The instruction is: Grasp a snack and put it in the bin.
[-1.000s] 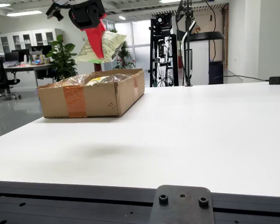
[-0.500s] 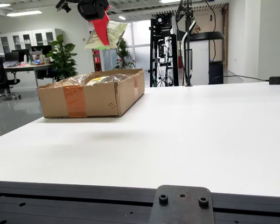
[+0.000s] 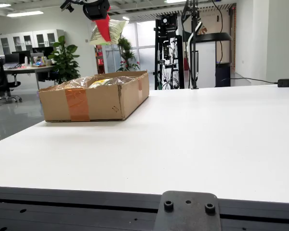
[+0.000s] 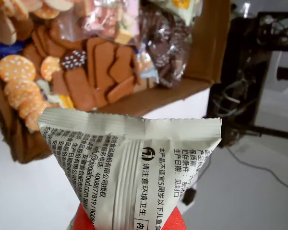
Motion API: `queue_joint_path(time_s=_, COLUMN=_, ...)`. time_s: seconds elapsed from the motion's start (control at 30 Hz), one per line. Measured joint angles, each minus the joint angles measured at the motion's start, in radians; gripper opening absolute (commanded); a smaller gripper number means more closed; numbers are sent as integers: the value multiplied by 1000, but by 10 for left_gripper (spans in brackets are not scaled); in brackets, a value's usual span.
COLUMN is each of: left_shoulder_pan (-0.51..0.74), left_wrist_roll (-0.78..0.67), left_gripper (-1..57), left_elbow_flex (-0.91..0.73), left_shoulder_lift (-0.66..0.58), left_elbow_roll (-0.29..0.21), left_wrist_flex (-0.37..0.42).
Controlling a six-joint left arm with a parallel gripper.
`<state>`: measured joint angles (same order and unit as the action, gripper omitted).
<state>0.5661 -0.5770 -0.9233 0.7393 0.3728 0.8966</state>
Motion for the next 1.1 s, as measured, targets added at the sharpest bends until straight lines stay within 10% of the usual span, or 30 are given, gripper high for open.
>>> queue_joint_path(time_s=0.33, left_shoulder_pan=-75, left_wrist_roll=8, left_gripper=45, left_elbow_flex=160, left_shoulder_lift=82, left_elbow_roll=1, left_wrist_flex=-12)
queue_joint_path(time_s=0.77, left_shoulder_pan=-108, left_wrist_roll=14, left_gripper=383, left_elbow_flex=283, left_shoulder_lift=148, left_elbow_roll=2, left_wrist_flex=10)
queue_joint_path(time_s=1.1, left_shoulder_pan=-103, left_wrist_roll=51, left_gripper=275, left_elbow_flex=375, left_shoulder_lift=202, left_elbow_roll=1, left_wrist_flex=119)
